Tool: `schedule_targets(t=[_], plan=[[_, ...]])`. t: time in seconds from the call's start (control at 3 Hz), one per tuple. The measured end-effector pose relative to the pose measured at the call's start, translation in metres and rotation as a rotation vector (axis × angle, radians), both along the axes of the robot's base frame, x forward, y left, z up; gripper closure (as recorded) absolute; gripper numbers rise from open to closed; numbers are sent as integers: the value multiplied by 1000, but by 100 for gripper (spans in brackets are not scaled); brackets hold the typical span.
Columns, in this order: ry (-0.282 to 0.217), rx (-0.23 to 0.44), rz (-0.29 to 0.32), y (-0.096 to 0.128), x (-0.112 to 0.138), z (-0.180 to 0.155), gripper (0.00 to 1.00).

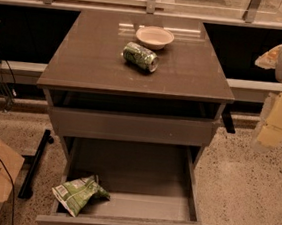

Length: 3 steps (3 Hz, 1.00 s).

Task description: Pick green jalapeno chip bag from middle drawer and place on counter

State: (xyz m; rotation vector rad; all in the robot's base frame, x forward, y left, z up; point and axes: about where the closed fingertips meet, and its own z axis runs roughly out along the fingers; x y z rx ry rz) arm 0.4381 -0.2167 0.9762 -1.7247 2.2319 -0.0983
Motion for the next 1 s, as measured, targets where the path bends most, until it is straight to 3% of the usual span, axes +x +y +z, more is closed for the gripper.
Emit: schedule_targets(t=[0.33,0.67,1.0], plan=[[0,0,0,0,0,0,0],[-6,62,25,16,4,-14,0],[-9,192,79,41,10,-44,0]])
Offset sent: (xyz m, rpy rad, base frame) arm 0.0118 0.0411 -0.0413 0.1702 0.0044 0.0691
